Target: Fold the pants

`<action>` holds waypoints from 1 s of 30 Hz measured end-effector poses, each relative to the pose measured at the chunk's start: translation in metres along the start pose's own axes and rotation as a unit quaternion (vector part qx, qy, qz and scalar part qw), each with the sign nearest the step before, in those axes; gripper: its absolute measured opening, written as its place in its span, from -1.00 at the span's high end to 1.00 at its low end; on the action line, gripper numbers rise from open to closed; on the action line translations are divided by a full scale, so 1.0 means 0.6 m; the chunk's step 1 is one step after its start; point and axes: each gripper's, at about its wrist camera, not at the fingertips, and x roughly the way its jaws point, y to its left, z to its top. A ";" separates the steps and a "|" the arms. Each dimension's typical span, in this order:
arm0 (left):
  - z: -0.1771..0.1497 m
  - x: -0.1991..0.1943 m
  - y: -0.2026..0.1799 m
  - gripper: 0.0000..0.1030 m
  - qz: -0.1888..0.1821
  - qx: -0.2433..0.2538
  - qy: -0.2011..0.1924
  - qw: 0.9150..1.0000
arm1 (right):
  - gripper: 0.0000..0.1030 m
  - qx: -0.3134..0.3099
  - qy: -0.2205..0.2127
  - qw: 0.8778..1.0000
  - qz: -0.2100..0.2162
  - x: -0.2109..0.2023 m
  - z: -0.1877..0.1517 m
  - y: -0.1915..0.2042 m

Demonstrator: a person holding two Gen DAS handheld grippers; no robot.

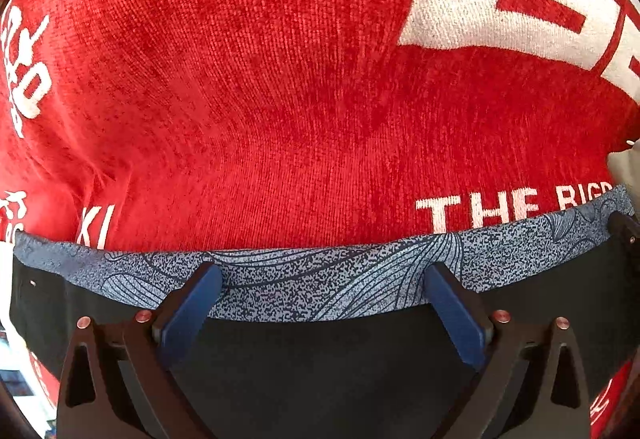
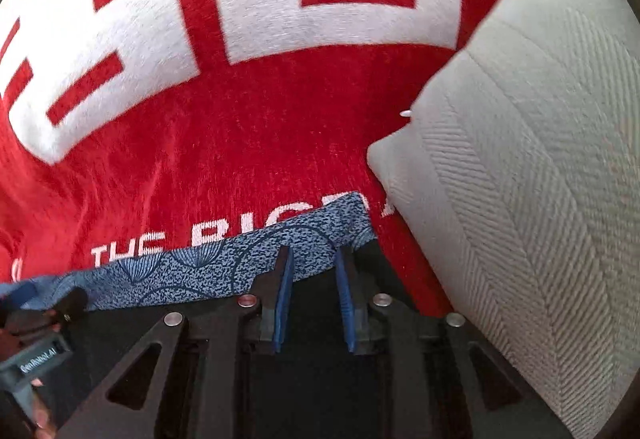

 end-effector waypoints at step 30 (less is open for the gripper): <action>-0.126 -0.036 0.103 -0.98 -0.044 0.024 0.045 0.998 | 0.09 0.301 0.017 0.920 0.250 -0.081 -0.260 -0.072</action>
